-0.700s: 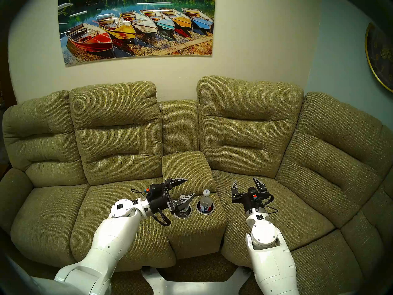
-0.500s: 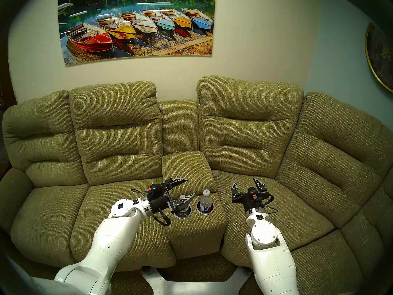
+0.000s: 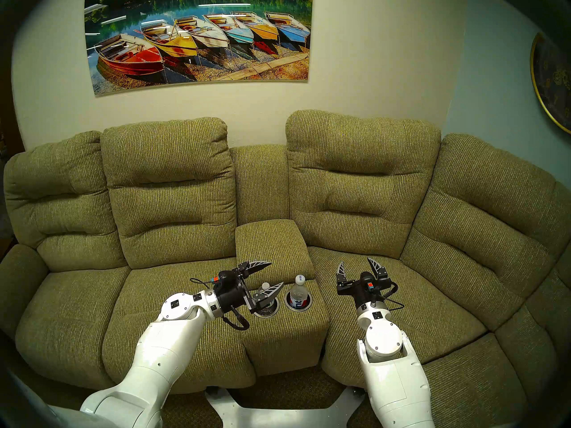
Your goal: Take bottles out of cup holder
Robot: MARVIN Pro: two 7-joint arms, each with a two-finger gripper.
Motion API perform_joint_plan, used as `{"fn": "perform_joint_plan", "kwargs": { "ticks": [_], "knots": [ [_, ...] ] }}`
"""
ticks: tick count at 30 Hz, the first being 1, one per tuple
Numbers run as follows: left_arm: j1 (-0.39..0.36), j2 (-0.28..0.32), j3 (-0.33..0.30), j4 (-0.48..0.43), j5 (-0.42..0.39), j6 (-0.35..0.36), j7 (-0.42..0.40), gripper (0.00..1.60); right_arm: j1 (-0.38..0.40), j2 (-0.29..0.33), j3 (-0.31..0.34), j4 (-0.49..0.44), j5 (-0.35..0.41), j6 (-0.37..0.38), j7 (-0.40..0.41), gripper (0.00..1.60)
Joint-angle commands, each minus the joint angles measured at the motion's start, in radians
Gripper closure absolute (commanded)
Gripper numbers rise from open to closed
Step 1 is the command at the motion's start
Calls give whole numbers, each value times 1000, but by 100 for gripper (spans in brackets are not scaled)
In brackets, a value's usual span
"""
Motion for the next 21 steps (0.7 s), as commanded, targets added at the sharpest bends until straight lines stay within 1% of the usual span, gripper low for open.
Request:
{"fn": "perform_joint_plan", "kwargs": {
  "ticks": [1, 4, 6, 9, 13, 16, 17, 19, 21],
  "knots": [
    [-8, -16, -12, -8, -33, -4, -16, 0, 5, 2, -2, -18, -2, -1, 2, 0],
    [-11, -11, -7, -9, -25, -3, -18, 0, 5, 2, -2, -18, -2, -1, 2, 0],
    [-10, -6, -2, -20, -11, 12, -10, 0, 5, 2, -2, -18, -2, -1, 2, 0],
    [-4, -6, -1, -38, 1, 32, 11, 0, 5, 2, -2, -18, -2, -1, 2, 0],
    [16, -13, -5, -70, 22, 31, 56, 0, 5, 2, -2, -18, -2, -1, 1, 0],
    [23, -14, -4, -83, 35, 34, 70, 0, 5, 2, -2, -18, -2, -1, 1, 0],
    [24, -10, 2, -90, 50, 32, 75, 0, 5, 2, -2, -18, -2, -1, 1, 0],
    [22, -15, -6, -84, 31, 50, 65, 0, 5, 2, -2, -18, -2, -1, 1, 0],
    [23, -17, -10, -85, 28, 58, 66, 0, 5, 2, -2, -18, -2, -1, 1, 0]
  ]
}}
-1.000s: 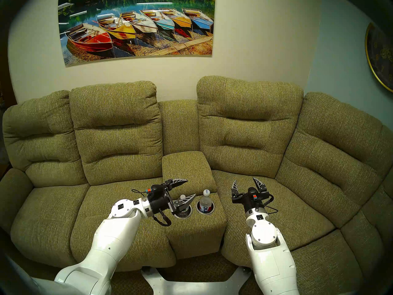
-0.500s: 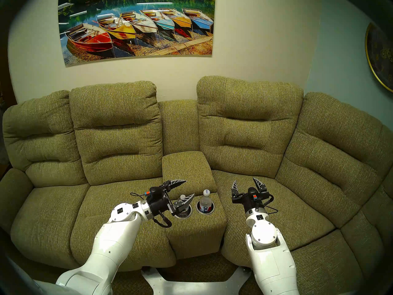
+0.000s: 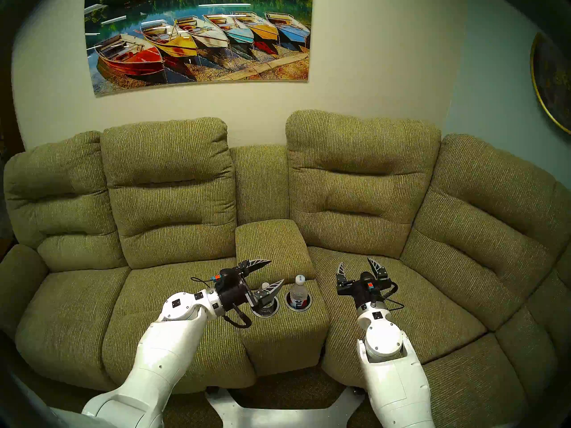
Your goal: Take bottles out of cup holder
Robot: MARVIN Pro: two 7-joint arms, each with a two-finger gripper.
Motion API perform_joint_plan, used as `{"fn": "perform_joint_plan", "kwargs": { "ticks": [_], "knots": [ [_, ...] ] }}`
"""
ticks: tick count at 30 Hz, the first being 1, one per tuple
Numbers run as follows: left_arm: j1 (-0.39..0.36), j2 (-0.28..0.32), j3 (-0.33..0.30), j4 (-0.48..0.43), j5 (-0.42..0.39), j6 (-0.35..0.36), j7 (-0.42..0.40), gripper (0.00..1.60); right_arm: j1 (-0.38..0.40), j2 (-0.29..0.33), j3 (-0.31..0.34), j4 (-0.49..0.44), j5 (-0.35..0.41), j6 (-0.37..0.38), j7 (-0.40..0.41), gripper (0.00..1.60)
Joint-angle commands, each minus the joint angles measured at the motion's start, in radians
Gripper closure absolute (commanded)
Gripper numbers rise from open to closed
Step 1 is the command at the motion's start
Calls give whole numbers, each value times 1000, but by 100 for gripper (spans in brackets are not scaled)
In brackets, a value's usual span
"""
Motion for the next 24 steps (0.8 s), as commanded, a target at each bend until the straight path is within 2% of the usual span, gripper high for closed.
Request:
{"fn": "perform_joint_plan", "kwargs": {
  "ticks": [1, 11, 12, 18, 24],
  "knots": [
    [3, -9, -6, -32, -16, 20, 3, 0, 5, 2, -2, -18, -2, -1, 2, 0],
    [4, -10, -9, -35, -13, 24, 5, 0, 5, 2, -2, -18, -2, -1, 2, 0],
    [-1, -8, -5, -32, 4, 5, 14, 0, 5, 2, -2, -18, -2, -1, 2, 0],
    [-52, -3, -16, 65, 41, -21, 64, 0, 5, 2, -2, -17, -2, -2, 2, 0],
    [-84, -3, -28, 132, 31, -37, 39, 0, 5, 2, -2, -17, -2, -2, 1, 0]
  ]
}}
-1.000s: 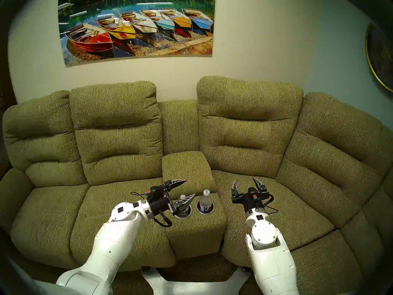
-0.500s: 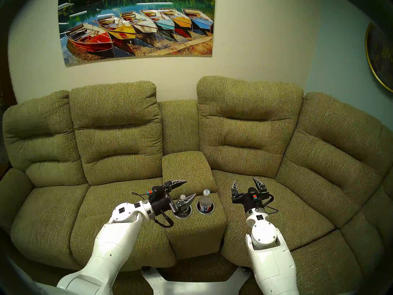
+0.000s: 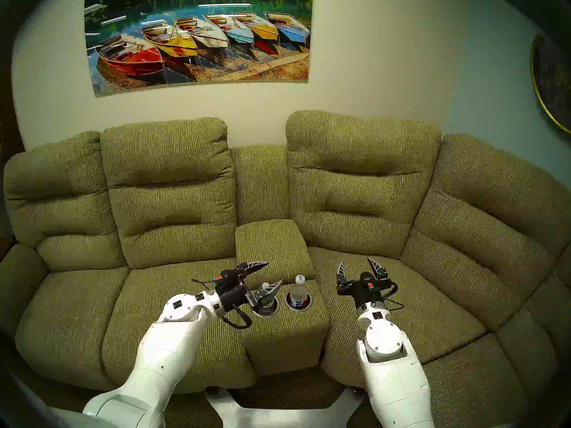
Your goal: Take bottles out of cup holder
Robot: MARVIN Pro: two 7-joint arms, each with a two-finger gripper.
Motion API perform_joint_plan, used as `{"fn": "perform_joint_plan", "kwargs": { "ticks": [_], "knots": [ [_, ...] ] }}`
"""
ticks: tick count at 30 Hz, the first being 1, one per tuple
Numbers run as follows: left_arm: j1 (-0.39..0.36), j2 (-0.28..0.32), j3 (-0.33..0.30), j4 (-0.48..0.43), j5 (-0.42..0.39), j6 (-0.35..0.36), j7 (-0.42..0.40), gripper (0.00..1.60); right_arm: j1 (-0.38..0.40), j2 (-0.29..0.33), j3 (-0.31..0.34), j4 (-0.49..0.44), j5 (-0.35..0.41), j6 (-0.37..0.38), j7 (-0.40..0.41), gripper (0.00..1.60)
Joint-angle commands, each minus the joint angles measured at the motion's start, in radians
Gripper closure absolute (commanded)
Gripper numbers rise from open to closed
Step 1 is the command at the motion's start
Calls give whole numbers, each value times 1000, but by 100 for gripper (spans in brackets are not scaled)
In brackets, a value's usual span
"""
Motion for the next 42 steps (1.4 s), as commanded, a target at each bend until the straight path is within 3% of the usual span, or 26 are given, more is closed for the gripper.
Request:
{"fn": "perform_joint_plan", "kwargs": {
  "ticks": [1, 11, 28, 42],
  "knots": [
    [-55, 1, -13, 42, -18, -25, -21, 0, 6, 2, -2, -18, -2, -2, 2, 0],
    [-101, -10, -21, 115, -9, -30, -13, 0, 6, 2, -2, -18, -2, -2, 2, 0],
    [-239, -27, -5, 416, 66, -129, 50, 0, 6, 2, -3, -17, -2, -2, 1, 0],
    [-365, -50, 37, 627, 143, -147, 137, 0, 7, 2, -3, -16, -2, -3, 0, 0]
  ]
}}
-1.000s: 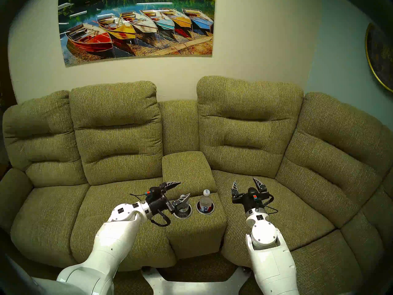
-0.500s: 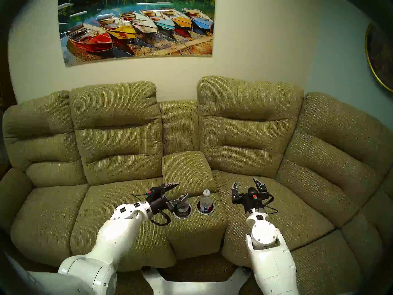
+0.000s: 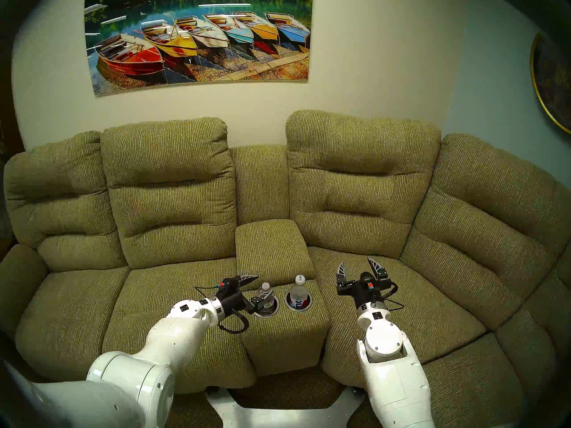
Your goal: Take bottles out of cup holder
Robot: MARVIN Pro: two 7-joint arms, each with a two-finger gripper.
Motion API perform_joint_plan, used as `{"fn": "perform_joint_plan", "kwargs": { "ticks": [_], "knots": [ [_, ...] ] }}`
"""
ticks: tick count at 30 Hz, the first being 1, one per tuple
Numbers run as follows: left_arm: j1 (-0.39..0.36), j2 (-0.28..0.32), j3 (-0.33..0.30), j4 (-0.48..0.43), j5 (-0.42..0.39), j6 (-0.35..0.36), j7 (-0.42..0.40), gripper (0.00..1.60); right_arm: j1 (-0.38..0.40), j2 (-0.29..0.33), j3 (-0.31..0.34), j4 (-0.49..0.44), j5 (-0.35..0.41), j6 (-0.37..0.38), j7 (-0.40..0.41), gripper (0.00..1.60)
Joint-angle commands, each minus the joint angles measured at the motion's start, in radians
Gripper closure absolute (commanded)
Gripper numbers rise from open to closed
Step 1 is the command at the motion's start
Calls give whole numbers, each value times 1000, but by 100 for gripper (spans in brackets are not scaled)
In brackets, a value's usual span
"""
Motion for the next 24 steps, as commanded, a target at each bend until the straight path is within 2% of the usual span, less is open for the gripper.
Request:
{"fn": "perform_joint_plan", "kwargs": {
  "ticks": [1, 11, 24],
  "knots": [
    [-97, -16, 13, 61, 22, -18, 36, 0, 7, 2, -2, -17, -2, -3, 2, 0],
    [-162, -20, 50, 142, 82, -33, 133, 0, 7, 2, -2, -15, -2, -4, 1, 0],
    [-215, -37, 142, 214, 199, -27, 263, 0, 8, 2, -2, -14, -1, -4, 0, 0]
  ]
}}
